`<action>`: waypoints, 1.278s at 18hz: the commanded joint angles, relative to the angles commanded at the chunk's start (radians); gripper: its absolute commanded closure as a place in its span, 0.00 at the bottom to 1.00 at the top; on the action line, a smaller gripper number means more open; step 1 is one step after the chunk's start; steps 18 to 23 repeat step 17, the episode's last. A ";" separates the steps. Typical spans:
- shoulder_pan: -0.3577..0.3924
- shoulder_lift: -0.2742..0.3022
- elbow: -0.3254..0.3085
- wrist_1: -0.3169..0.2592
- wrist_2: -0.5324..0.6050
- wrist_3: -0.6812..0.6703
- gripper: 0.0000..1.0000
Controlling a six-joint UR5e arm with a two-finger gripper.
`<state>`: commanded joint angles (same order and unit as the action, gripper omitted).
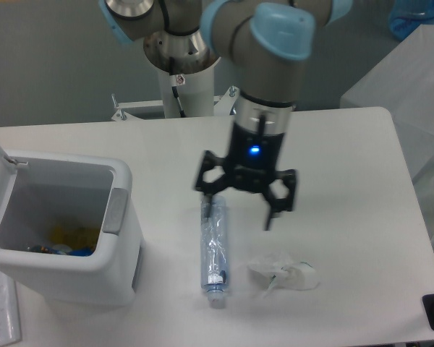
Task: Open the trash can
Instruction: 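Lift the gripper away from the opened trash can toward the bottle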
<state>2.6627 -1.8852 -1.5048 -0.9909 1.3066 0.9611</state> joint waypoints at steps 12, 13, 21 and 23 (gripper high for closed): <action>-0.001 -0.077 0.015 -0.021 0.172 0.217 0.00; -0.001 -0.075 0.008 -0.023 0.186 0.240 0.00; -0.026 -0.075 -0.003 -0.021 0.253 0.255 0.00; -0.026 -0.075 -0.003 -0.021 0.253 0.255 0.00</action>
